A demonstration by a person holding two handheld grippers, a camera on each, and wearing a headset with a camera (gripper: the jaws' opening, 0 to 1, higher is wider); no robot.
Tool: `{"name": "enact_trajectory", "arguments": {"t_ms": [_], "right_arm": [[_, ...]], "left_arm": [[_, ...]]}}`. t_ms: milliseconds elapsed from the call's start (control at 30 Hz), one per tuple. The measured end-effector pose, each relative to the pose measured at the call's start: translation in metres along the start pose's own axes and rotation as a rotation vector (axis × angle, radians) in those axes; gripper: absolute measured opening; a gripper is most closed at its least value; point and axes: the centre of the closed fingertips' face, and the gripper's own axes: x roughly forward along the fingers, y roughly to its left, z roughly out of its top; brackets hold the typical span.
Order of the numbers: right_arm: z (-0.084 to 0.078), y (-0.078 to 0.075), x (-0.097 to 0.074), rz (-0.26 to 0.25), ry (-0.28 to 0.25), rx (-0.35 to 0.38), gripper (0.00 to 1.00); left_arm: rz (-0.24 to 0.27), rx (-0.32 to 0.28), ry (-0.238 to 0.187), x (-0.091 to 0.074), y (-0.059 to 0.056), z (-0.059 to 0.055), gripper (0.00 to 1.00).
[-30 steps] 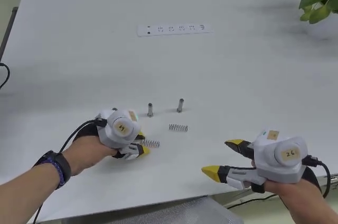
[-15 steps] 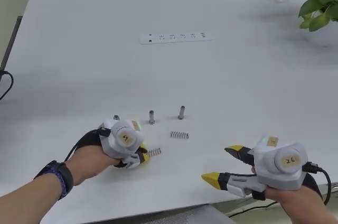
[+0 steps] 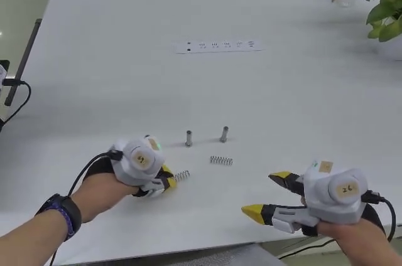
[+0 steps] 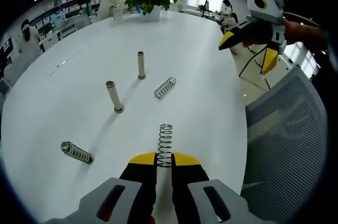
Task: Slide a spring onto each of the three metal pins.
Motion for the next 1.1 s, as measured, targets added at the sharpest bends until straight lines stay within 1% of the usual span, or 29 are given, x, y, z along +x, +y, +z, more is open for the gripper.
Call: {"name": "enact_trajectory", "arguments": {"t_ms": [200, 400, 533, 667, 700, 767, 900, 1000, 1100], "right_arm": [[0.003, 0.002, 0.005, 0.019, 0.001, -0.013, 0.59], [0.006, 0.005, 0.009, 0.044, -0.004, -0.024, 0.61], [0.008, 0.007, 0.012, 0.063, -0.002, -0.037, 0.61], [0.012, 0.010, 0.015, 0.091, -0.013, -0.037, 0.61], [0.015, 0.011, 0.016, 0.105, -0.029, -0.018, 0.61], [0.017, 0.011, 0.016, 0.116, -0.041, -0.003, 0.60], [0.019, 0.013, 0.017, 0.135, -0.036, -0.017, 0.60], [0.023, 0.017, 0.017, 0.166, -0.050, -0.003, 0.59], [0.024, 0.019, 0.018, 0.176, -0.044, -0.014, 0.58]], "left_arm": [[0.018, -0.028, -0.038, -0.011, -0.003, 0.001, 0.02], [0.030, -0.038, -0.054, -0.019, -0.006, -0.002, 0.02], [0.039, -0.051, -0.071, -0.026, -0.008, 0.001, 0.02], [0.049, -0.057, -0.090, -0.030, -0.009, 0.004, 0.02], [0.048, -0.056, -0.091, -0.031, -0.010, 0.004, 0.02], [0.050, -0.052, -0.092, -0.032, -0.012, 0.004, 0.02], [0.053, -0.051, -0.108, -0.036, -0.016, 0.009, 0.02], [0.054, -0.039, -0.115, -0.038, -0.020, 0.012, 0.02], [0.058, -0.032, -0.123, -0.041, -0.023, 0.014, 0.02]]}}
